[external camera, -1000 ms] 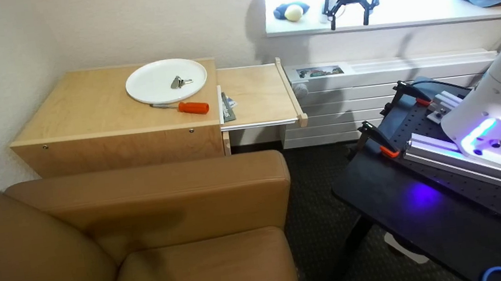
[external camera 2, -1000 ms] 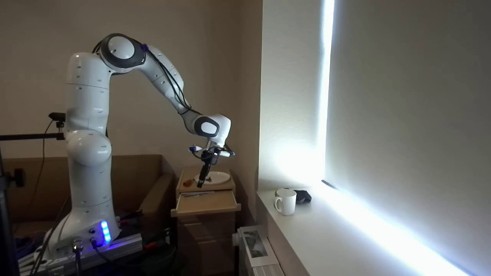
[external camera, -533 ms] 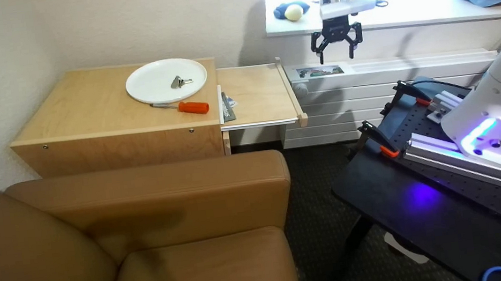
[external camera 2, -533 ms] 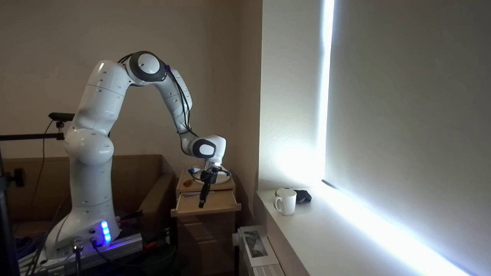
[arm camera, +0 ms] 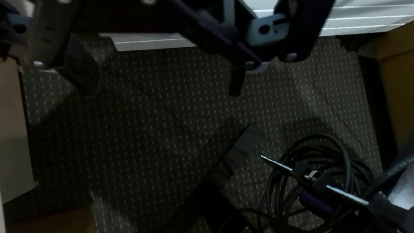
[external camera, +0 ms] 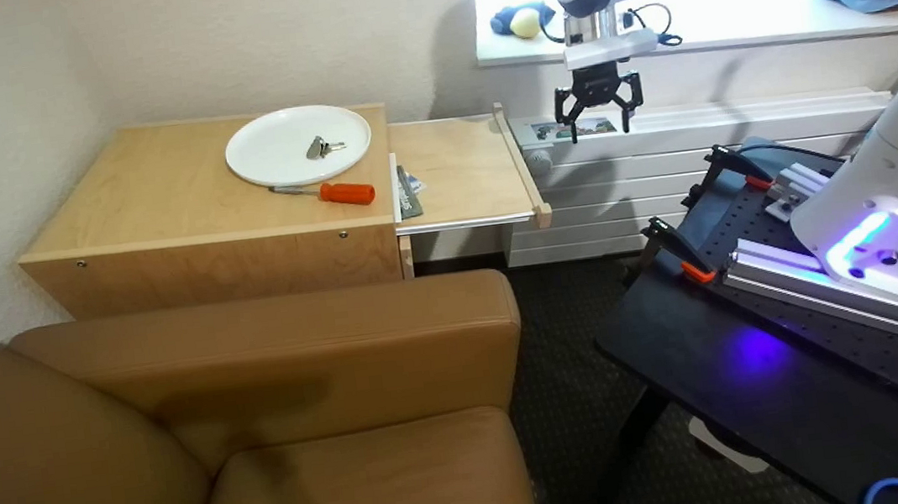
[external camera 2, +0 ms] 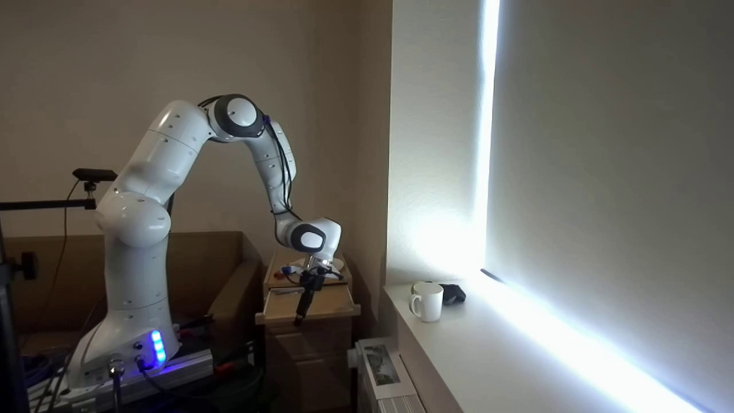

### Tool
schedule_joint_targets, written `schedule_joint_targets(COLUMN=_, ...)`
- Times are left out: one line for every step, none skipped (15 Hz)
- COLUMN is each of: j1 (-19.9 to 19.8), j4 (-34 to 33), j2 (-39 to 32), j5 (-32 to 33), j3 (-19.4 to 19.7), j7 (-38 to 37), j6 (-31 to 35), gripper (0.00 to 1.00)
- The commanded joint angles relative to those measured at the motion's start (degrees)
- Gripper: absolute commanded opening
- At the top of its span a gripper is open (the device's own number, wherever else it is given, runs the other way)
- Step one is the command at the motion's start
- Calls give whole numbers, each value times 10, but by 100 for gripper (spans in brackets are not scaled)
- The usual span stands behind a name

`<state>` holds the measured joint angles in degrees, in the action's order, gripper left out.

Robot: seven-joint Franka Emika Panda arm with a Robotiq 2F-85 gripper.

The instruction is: Close the open drawer

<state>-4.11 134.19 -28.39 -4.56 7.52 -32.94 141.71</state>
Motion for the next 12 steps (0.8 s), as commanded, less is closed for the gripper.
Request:
schedule_joint_targets(j1=14, j4=-3, j2=-2, j5=-11, j3=13, j7=8, j6=-3, gripper=100)
schedule_joint_targets(j1=31, j4=-14, j2=-23, j5=1, j3=22, j7=-20, j6=10, gripper=100)
schedule_joint_targets(j1=45, j4=-20, j2=-42, j5=5, j3=26, j7=-43, j6=28, gripper=100)
schedule_joint_targets(j1=53, j4=-27, j2=-61, j5=-1, j3=22, j7=-58, j6=36, gripper=100)
schedule_joint_targets(j1=62, j4=-32, j2=-78, j5=-11, j3=17, j7=-75, j6=51, gripper=100)
schedule_joint_targets(j1=74, j4=-38, j2=-94, j5=-18, j3=14, j7=-98, j6=64, gripper=100)
schedule_joint_targets(j1=87, j4=-46, j2=-109, j5=-24, j3=13, j7=-121, j6=67, gripper=100)
schedule_joint_targets(j1=100, j4=-52, j2=-123, j5=-28, j3=15, j7=-141, j6=75, gripper=100)
schedule_joint_targets(j1=116, j4=-59, j2=-134, j5=-26, j3=25, j7=-168, j6=78, gripper=100)
schedule_joint_targets(j1=133, j4=-66, j2=-146, j5=-18, j3=38, j7=-196, j6=84, gripper=100)
schedule_joint_targets(j1=139, j4=-76, j2=-158, j5=-18, j3=41, j7=-214, j6=81, gripper=100)
schedule_joint_targets(j1=142, j4=-86, j2=-170, j5=-19, j3=43, j7=-228, j6=68, gripper=100)
